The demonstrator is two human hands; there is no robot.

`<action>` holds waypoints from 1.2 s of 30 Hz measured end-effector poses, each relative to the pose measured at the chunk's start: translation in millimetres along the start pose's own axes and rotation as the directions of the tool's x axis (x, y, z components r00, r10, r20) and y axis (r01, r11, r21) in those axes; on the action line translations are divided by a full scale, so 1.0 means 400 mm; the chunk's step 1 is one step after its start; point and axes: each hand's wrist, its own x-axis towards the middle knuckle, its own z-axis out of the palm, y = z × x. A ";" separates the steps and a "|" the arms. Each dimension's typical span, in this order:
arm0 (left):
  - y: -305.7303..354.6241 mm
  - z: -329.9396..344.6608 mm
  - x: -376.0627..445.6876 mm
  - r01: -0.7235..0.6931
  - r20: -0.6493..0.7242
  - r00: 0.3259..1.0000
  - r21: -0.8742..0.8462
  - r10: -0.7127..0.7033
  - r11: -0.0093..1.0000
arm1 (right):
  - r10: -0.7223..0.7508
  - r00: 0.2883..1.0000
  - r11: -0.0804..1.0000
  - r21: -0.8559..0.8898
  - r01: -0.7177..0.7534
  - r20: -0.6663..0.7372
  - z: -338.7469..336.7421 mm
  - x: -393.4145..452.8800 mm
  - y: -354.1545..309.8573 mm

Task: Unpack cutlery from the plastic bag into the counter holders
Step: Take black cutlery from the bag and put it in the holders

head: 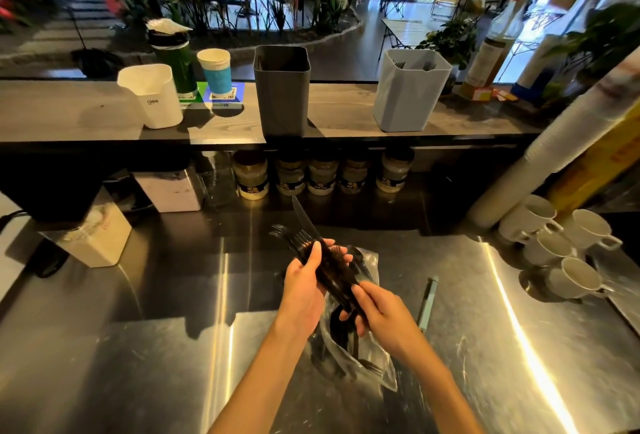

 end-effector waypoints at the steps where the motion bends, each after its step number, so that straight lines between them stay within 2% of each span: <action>1: 0.002 0.001 0.003 0.003 -0.018 1.000 -0.023 -0.004 1.000 | -0.004 1.000 1.000 -0.011 0.004 -0.003 0.002 0.002 0.000; 8: 0.006 -0.010 0.043 -0.067 -0.142 0.989 -0.166 0.044 0.984 | -0.039 0.998 0.988 -0.149 0.033 -0.041 -0.023 0.015 0.023; 13: -0.017 -0.004 0.039 -0.053 -0.103 0.994 -0.194 0.033 0.980 | -0.028 0.999 0.981 -0.193 0.025 -0.015 0.006 0.027 0.022; 18: -0.027 0.000 0.036 -0.041 -0.060 0.998 -0.146 0.033 0.988 | 0.076 0.997 0.986 0.144 -0.080 0.035 0.040 0.042 0.024; 21: -0.022 0.000 0.033 -0.032 -0.061 0.998 -0.132 0.024 0.991 | 0.081 0.996 0.988 0.131 -0.085 0.031 0.049 0.048 0.031; 26: -0.001 -0.002 0.052 -0.063 -0.095 0.994 -0.121 0.051 0.991 | 0.080 0.997 0.997 -0.003 -0.080 0.023 0.061 0.045 0.019; 32: 0.046 -0.008 0.069 -0.056 -0.152 0.988 -0.144 0.034 0.988 | 0.010 0.999 1.000 -0.030 -0.008 0.043 0.055 0.027 0.005; 36: 0.078 -0.025 0.087 -0.091 -0.201 0.977 -0.080 0.074 0.993 | -0.023 0.998 1.000 -0.006 0.024 0.059 0.034 0.015 0.000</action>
